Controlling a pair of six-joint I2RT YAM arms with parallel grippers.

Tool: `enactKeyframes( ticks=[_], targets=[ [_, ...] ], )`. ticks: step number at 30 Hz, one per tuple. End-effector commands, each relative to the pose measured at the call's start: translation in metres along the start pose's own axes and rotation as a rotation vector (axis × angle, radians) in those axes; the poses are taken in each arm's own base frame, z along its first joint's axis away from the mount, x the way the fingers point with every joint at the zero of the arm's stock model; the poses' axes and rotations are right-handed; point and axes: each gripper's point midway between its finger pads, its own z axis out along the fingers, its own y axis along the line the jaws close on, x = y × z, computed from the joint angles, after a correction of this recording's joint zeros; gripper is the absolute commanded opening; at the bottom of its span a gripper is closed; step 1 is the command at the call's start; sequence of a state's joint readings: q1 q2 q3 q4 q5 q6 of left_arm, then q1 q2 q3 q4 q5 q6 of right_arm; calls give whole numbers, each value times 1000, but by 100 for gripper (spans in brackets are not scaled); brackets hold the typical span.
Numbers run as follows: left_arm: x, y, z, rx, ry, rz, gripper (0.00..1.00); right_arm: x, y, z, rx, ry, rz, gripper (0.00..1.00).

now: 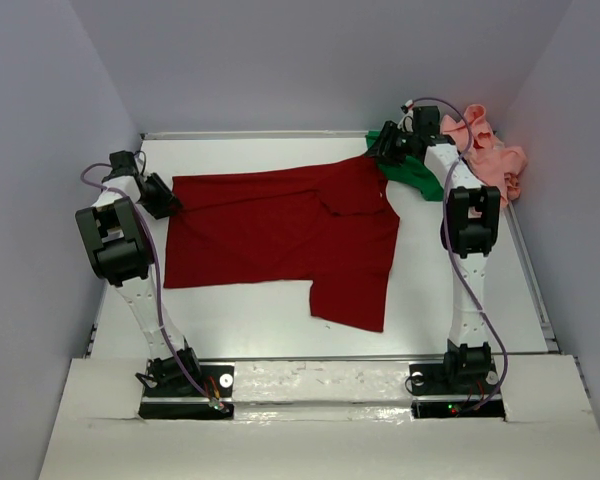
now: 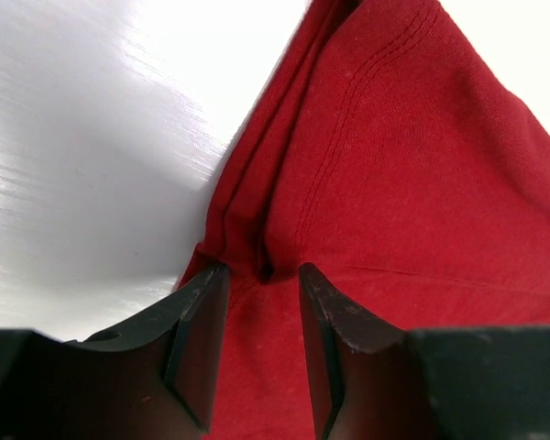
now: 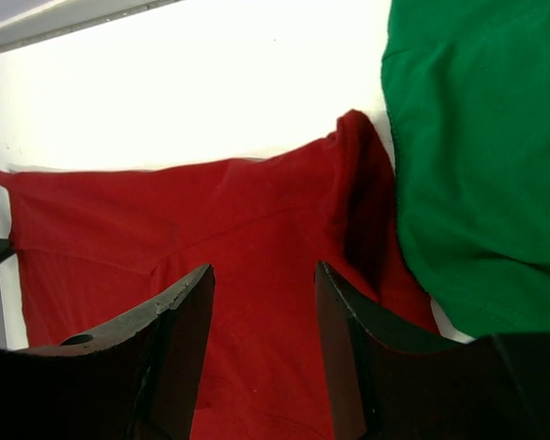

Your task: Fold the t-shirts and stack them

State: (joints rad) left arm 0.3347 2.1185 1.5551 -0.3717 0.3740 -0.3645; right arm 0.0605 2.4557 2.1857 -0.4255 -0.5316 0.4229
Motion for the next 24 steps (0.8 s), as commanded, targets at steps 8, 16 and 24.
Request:
enactKeyframes(
  ticks=[8, 16, 24],
  targets=[
    [-13, -18, -20, 25, -5, -1, 47, -19, 14, 1, -33, -39, -27, 54],
    [-16, -16, -26, -10, -12, 11, 47, -19, 13, 1, -33, -38, -26, 54],
    [-14, -24, -15, -1, 1, 11, 47, -19, 13, 2, -33, -38, -26, 54]
  ],
)
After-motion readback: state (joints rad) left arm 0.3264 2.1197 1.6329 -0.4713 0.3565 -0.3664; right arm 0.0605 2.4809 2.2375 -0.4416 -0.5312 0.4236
